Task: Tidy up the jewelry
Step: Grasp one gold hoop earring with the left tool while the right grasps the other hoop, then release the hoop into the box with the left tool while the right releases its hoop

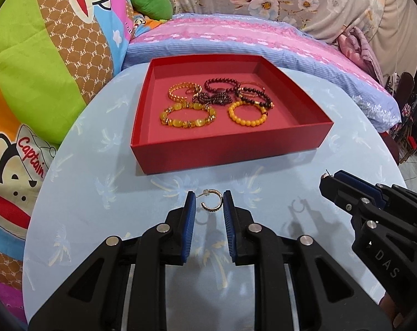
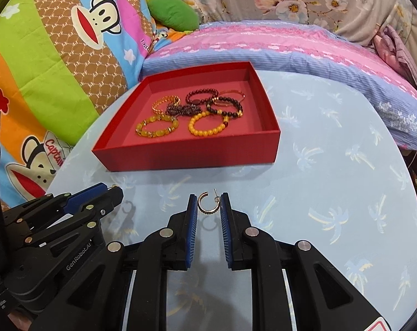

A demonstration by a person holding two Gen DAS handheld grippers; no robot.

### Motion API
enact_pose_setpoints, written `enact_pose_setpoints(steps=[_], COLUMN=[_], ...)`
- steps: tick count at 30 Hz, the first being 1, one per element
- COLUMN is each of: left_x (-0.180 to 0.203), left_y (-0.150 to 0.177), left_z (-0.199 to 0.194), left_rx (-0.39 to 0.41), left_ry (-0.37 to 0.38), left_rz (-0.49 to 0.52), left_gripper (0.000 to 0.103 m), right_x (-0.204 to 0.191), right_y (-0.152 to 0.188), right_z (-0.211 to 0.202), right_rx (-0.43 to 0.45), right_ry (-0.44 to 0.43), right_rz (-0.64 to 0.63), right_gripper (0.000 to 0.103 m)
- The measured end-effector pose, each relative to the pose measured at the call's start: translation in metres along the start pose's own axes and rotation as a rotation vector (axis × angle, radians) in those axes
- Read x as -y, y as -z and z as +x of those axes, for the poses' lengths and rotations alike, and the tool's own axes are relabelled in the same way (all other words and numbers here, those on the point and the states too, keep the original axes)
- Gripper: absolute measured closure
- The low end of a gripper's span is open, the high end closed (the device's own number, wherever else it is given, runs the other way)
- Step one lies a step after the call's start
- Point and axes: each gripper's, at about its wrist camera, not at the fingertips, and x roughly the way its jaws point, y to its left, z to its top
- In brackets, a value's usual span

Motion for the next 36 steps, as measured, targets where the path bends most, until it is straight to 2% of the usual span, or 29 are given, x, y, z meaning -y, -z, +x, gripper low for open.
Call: enact_pose_setpoints(steps=[12, 20, 27, 36], left_x=[0.003, 0.008, 0.008, 0.006], left_y=[-0.043, -0.073, -0.091, -0.094], left_z=[-0.015, -0.001, 0.020, 0.049], left_rx=[0.088, 0.115, 0.109, 0.068], left_ry=[0.008, -0.003, -0.016, -0.032], left_rz=[-0.002, 0.005, 0.006, 0.005], left_gripper=[0.083, 0.083, 0.083, 0.083], right_x=[-0.002, -0.001, 0.004, 0.007], right_y=[-0.040, -0.071, -0.087, -0.091], right_z=[-0.011, 0.002, 0.026, 0.056], right_rx=[0.080, 0.113, 0.094, 0.055], right_ry=[-0.004, 0.008, 0.001, 0.002], right_rz=[-0.023, -0.036, -0.028, -0.009], right_gripper=[0.087, 0.087, 0.087, 0.087])
